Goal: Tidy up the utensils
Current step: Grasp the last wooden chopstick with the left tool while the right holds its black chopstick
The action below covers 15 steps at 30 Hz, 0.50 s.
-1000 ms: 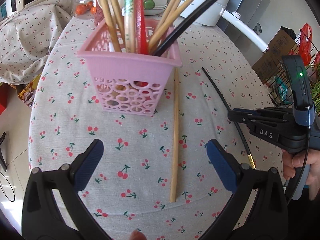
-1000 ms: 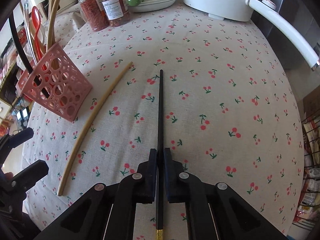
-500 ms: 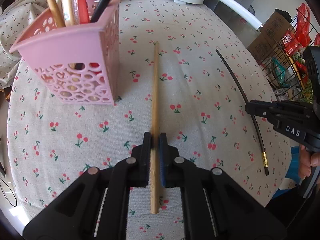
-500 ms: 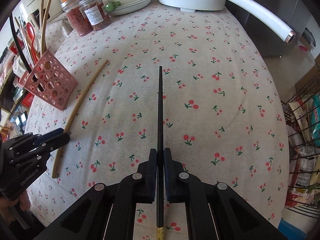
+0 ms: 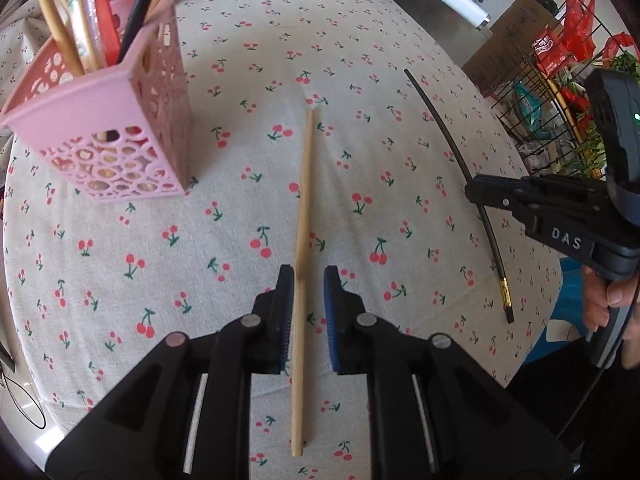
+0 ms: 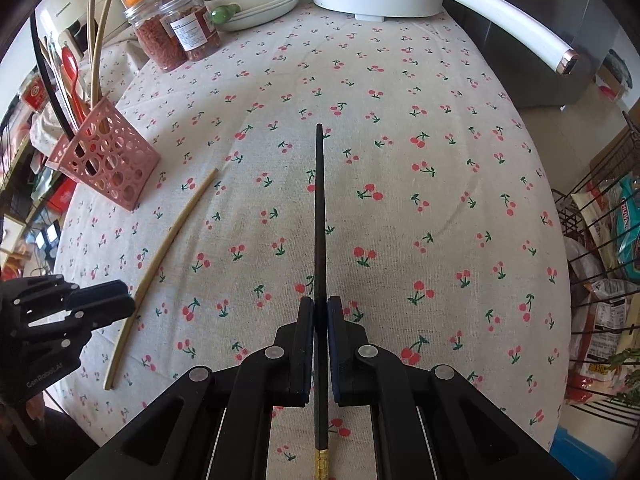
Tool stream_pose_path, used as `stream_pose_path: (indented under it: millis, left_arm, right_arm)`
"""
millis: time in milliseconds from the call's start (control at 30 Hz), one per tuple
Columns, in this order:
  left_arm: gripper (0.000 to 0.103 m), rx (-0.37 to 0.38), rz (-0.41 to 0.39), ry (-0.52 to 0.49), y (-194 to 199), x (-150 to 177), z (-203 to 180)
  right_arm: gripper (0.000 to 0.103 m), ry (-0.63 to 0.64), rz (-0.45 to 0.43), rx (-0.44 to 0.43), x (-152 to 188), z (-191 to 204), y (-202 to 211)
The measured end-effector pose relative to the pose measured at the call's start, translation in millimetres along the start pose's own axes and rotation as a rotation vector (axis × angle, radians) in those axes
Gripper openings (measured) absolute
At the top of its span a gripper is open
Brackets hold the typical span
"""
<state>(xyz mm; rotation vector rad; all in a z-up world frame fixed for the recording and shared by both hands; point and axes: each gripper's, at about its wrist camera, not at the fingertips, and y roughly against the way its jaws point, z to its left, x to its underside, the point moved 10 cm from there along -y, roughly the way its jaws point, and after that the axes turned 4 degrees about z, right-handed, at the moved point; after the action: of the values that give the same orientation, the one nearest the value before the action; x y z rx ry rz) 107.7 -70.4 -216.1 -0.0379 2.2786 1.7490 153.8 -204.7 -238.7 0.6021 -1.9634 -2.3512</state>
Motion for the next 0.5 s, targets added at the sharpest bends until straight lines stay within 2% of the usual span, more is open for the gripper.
stream_pose_path:
  millis: [100,233,300,500]
  left_arm:
    - [0.015,-0.016,0.024,0.016,-11,-6,0]
    - [0.015,-0.073,0.028,-0.016,-13,-11,-4]
    - [0.010,-0.096,0.025,-0.033,-14,-11,-6]
    - [0.008,-0.074,-0.016,-0.034,-3,-5,-3]
  right_arm:
    - [0.007,-0.003,-0.008,-0.005,2,3,4]
    - [0.006,-0.009,-0.025,-0.010,5,3,10]
    - [0.006,-0.012,-0.044,-0.013,5,2,16]
    - [0.005,0.003,-0.133,-0.026,-3,9,39]
